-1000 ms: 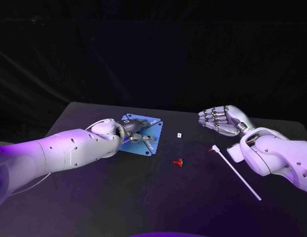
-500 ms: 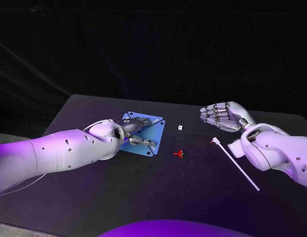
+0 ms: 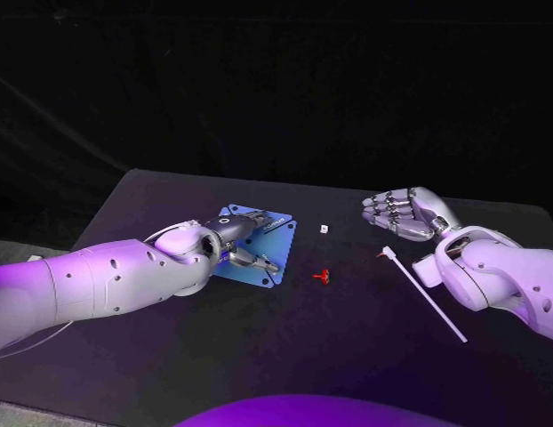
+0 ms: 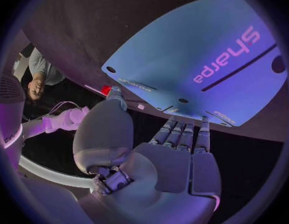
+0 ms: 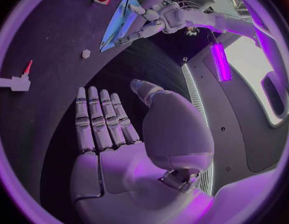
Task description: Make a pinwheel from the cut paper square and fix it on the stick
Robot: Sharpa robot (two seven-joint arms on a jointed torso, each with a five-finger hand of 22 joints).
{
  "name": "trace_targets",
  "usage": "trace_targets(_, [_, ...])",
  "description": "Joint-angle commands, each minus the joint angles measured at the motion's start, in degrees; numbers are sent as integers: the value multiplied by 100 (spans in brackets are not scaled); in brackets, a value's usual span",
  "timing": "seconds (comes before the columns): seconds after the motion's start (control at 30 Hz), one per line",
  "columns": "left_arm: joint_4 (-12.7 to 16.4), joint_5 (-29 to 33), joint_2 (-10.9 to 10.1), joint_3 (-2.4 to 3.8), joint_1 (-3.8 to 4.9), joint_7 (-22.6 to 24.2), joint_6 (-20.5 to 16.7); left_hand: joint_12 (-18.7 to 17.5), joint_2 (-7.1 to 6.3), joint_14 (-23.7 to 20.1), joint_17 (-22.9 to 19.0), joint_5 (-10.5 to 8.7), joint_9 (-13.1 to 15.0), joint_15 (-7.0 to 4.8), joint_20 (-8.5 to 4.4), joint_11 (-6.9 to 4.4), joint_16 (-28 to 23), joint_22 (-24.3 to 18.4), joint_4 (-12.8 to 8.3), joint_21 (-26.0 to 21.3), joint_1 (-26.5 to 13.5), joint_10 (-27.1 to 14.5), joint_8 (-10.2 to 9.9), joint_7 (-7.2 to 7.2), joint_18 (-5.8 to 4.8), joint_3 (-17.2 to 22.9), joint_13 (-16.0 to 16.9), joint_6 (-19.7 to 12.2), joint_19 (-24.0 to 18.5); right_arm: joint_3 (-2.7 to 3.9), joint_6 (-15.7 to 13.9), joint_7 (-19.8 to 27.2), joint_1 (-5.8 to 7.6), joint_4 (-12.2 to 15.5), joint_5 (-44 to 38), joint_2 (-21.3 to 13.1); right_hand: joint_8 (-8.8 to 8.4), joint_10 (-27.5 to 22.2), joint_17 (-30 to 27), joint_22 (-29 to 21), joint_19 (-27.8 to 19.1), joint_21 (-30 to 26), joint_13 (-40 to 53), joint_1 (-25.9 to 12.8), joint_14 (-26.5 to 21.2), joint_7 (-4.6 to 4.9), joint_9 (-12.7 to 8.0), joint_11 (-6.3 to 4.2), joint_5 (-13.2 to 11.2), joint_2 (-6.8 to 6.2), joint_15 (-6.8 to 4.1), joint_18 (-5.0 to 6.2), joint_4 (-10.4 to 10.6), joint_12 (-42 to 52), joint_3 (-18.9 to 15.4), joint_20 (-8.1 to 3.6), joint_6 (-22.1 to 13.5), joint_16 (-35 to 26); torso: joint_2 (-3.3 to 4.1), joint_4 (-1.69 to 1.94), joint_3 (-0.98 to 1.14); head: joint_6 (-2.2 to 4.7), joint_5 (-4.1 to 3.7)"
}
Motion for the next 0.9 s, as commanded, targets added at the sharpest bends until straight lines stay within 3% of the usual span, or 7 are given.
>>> trace_targets(0.03, [75,-33,-32,28,-28,-149,-160,23,-83,57,8,37,12,-5,3,19,4,-30,-7,-23,-2,69,2,3,-93,-59,11,74,-15,1,77,13,-7,-4,-88,-5,-8,-11,-8,-9,-31,-11,-5,20,11,223,-7,-11,20,-13,8,46,-48,-26,-6,-13,9,-14,5,-6,2,-12,-2])
trace_targets(0.23, [162,-49,-72,128,-29,-64,-407,26,-199,80,12,62,21,-18,6,14,7,-28,-5,-24,-9,113,12,-1,-94,-149,15,132,-1,0,71,17,-13,-38,-118,5,-8,-12,-10,-12,-32,-12,-6,22,12,224,-8,-11,20,-15,10,45,-51,-26,-7,-13,9,-14,-5,-7,6,10,-4])
trace_targets(0.37, [196,-49,-92,197,-28,99,-462,25,-674,71,15,145,34,-64,9,-78,5,-40,3,-60,130,123,21,-94,-102,-571,16,180,-48,0,69,15,-27,-74,-140,16,-11,-21,-19,-22,-40,-15,-7,27,9,228,-14,-6,17,-22,17,41,-61,-31,-10,-11,3,-16,0,-12,0,40,-5])
trace_targets(0.43, [218,-56,-117,218,-28,165,-387,32,-747,71,19,125,49,-57,26,-173,7,-52,-6,-93,218,154,39,-184,-115,-652,21,253,-115,0,71,12,-33,-88,-153,20,-13,-30,-25,-30,-45,-16,-9,30,4,232,-18,-2,15,-25,22,39,-67,-34,-13,-9,-2,-18,0,-16,-1,42,-4])
trace_targets(0.57, [299,-103,-234,254,-26,354,-41,71,-783,198,44,18,109,-5,86,-280,39,-52,-8,-99,414,347,119,-279,-136,-694,49,600,-110,0,83,-16,-50,-124,-222,33,-20,-57,-57,-64,-64,-17,-10,49,-15,244,-37,10,-19,-54,35,29,-105,-36,-32,-7,-18,-25,3,-19,8,42,0])
trace_targets(0.73, [412,-310,-439,273,-21,678,312,207,-795,472,101,-492,272,-46,137,-336,125,-44,-14,-95,1110,912,390,-342,-148,-699,119,1421,-62,-1,113,-94,-80,-172,-447,48,-21,-79,-147,-153,-115,-16,-8,92,-77,259,-81,25,-203,-125,57,9,-200,-31,-117,-5,-34,-32,4,-12,9,34,0])
trace_targets(0.9, [459,-741,-622,284,7,829,470,120,-805,153,46,-494,228,-101,131,-437,39,-115,-26,-247,1274,644,320,-437,-203,-707,68,1137,-462,-2,129,-193,-112,-209,-771,55,-57,-236,-289,-284,-475,-37,-12,151,-231,269,-163,43,-329,-174,79,-22,-291,-39,-407,-2,-135,-36,5,-12,3,33,11])
